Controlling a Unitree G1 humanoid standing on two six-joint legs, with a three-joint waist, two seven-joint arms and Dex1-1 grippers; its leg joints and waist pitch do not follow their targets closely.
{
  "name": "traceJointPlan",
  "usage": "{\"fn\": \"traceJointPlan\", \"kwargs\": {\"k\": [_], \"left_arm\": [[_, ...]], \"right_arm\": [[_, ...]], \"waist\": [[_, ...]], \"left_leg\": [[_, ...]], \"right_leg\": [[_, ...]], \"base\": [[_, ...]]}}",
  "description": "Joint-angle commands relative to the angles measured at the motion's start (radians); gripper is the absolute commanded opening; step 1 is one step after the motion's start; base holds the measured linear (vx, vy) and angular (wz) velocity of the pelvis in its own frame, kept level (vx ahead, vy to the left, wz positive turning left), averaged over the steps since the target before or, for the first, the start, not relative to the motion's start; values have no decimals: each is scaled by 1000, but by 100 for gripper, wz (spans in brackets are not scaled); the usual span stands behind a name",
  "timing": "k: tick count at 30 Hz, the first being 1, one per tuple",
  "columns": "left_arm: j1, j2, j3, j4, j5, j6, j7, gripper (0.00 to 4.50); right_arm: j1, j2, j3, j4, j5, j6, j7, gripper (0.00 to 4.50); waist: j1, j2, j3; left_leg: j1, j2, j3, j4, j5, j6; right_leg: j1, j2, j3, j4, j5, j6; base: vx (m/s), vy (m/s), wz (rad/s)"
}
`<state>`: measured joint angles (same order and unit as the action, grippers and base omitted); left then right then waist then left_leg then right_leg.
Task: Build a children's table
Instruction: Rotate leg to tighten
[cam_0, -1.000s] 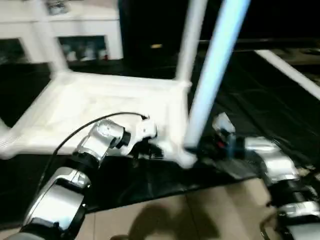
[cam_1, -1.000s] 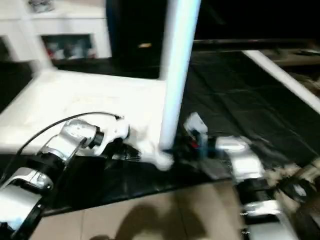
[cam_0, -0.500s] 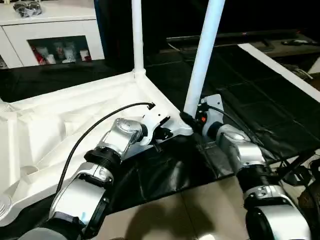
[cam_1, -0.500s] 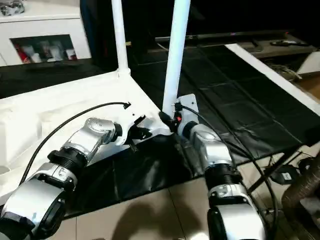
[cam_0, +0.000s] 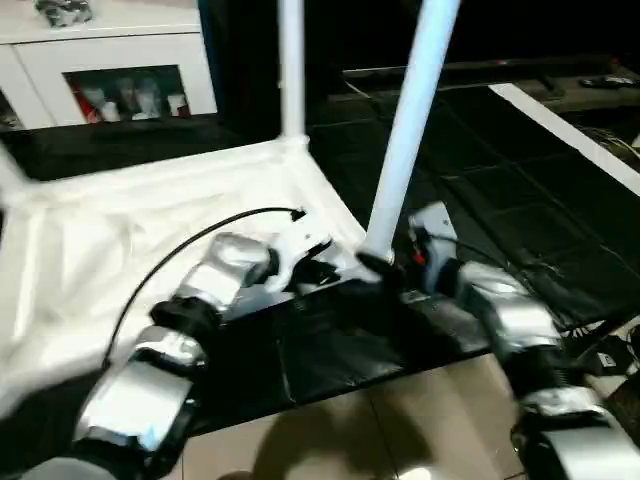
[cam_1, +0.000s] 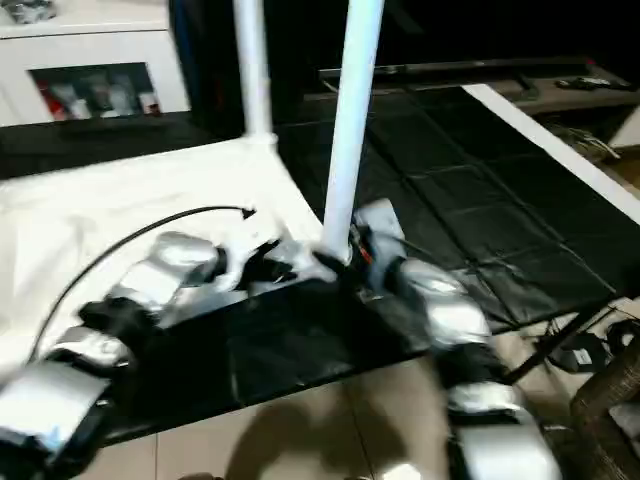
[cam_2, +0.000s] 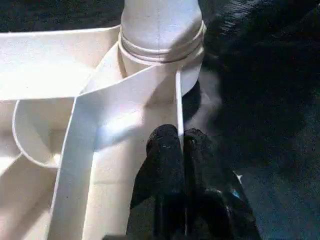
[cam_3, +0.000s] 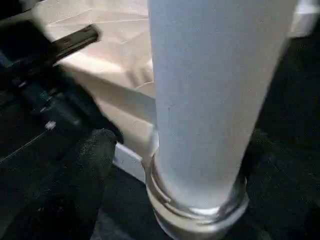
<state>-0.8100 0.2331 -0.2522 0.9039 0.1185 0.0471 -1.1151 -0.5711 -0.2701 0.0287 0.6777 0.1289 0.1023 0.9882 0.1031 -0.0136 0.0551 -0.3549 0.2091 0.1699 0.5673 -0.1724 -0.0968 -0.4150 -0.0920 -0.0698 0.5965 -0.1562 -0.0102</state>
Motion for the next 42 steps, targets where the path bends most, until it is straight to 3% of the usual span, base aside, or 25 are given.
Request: {"fn": "traceJointPlan", "kwargs": {"k": [1, 2, 6, 11, 16, 25, 33, 42], "left_arm": [[2, 0, -22, -66, -30, -58, -97, 0], [10, 31, -53, -76, -24, -103, -178, 0], [11, 57, -77, -67, -19, -149, -255, 0], [6, 70, -94, -51, -8, -190, -303, 0], [6, 82, -108, -43, -6, -231, -346, 0], [4, 82, -109, -30, -1, -259, -347, 0], [3, 83, -103, -10, 9, -278, -314, 0], [3, 70, -84, 7, 8, -246, -251, 0]], "right_arm": [[8, -23, 27, -22, 18, -6, 98, 440], [9, -68, 42, -39, 22, -21, 193, 446], [11, -114, 72, -60, 48, -34, 338, 446], [3, -136, 107, -56, 60, -31, 461, 446], [-27, -147, 121, -15, 68, -25, 547, 400], [-55, -142, 130, 17, 72, -20, 586, 328], [-53, -138, 141, 28, 68, -32, 598, 261], [-13, -131, 137, -14, 85, -16, 584, 215]], "waist": [[7, -3, -74], [10, 0, -74], [25, 1, -76], [37, 1, -74], [39, -2, -73], [41, -3, -77], [44, -3, -77], [48, -3, -75]], "left_leg": [[-1, 16, 9, -52, -193, 84], [-1, 18, 10, -51, -180, 90], [1, 19, 12, -46, -162, 113], [3, 23, 10, -49, -199, 93], [0, 21, 8, -50, -211, 74], [-1, 21, 9, -45, -182, 78], [-1, 22, 9, -45, -185, 75], [-1, 22, 8, -47, -209, 64]], "right_leg": [[70, -45, 33, -60, -170, -257], [67, -44, 34, -56, -144, -264], [64, -42, 34, -47, -73, -289], [61, -47, 34, -51, -141, -281], [61, -48, 35, -54, -182, -265], [60, -47, 33, -46, -142, -275], [59, -48, 34, -47, -157, -268], [58, -49, 34, -51, -198, -254]], "base": [[0, 0, 0], [0, 0, 0], [0, 0, 0], [0, 0, 0], [0, 0, 0], [0, 0, 0], [0, 0, 0], [0, 0, 0]]}}
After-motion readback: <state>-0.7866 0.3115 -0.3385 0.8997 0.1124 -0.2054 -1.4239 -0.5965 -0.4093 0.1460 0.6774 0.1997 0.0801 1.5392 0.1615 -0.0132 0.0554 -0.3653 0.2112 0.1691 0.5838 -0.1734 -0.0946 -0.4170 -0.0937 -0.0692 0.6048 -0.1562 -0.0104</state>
